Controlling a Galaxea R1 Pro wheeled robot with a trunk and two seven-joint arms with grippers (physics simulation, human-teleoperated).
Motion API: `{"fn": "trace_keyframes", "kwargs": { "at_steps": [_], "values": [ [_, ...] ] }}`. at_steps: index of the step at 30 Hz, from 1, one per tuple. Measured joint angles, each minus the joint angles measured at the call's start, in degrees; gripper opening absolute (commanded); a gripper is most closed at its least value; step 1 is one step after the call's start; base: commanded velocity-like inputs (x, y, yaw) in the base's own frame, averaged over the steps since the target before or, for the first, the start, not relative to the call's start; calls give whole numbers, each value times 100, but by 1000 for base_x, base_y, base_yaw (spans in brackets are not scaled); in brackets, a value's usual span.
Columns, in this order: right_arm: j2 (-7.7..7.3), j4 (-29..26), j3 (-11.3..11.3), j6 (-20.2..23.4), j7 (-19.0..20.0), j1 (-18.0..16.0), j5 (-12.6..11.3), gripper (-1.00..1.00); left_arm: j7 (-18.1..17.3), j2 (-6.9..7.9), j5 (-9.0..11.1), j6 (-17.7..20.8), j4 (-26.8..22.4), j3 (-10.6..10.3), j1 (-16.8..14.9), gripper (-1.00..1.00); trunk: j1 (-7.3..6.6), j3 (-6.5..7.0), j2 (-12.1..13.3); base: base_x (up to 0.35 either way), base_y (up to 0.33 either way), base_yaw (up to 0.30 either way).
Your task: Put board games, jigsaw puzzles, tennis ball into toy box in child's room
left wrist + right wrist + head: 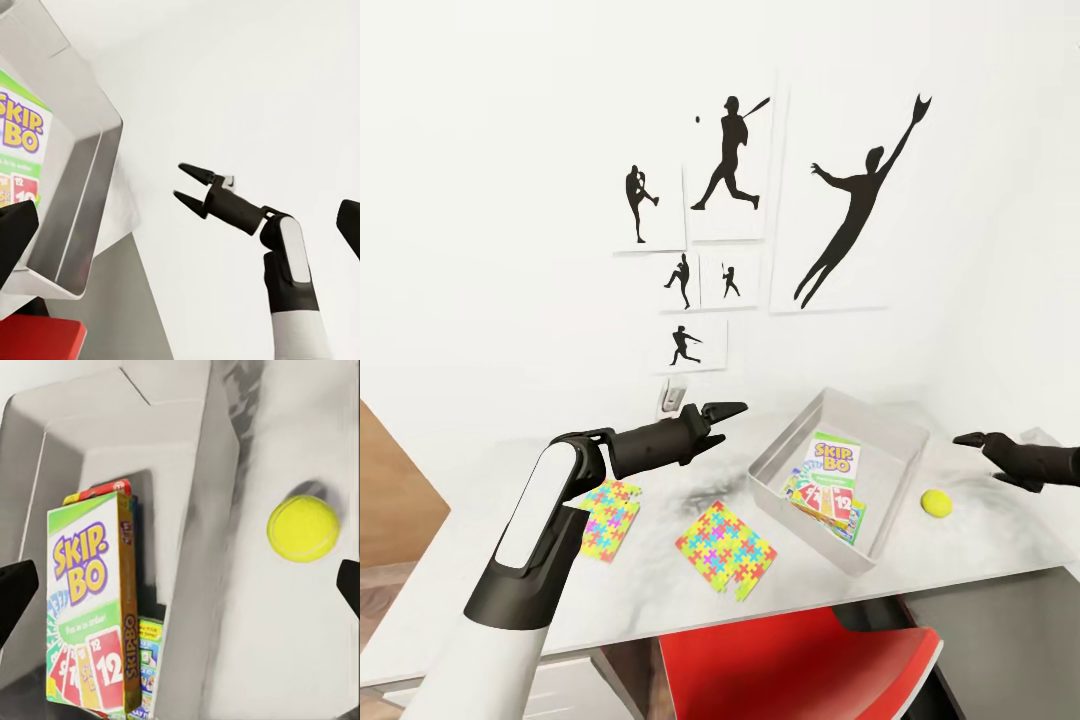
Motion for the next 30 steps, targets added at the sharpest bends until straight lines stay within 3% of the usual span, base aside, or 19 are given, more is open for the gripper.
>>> {"fn": "trace_keyframes", "kwargs": {
  "at_steps": [8,18,25,30],
  "values": [
    [-112,332,14,0,-13,-138,427,100,12,0,0,0,0,5,0,100,0,0,0,0,0,0],
    [-99,574,27,1,-76,-205,953,100,-3,21,10,0,-3,18,14,100,0,0,0,0,0,0],
    [-54,906,65,0,-87,-332,1081,100,-36,35,30,9,-48,131,23,100,0,0,0,0,0,0],
    [-25,1062,255,-26,-84,-417,1213,100,-90,50,38,19,-72,287,91,100,0,0,0,0,0,0]
  ]
}}
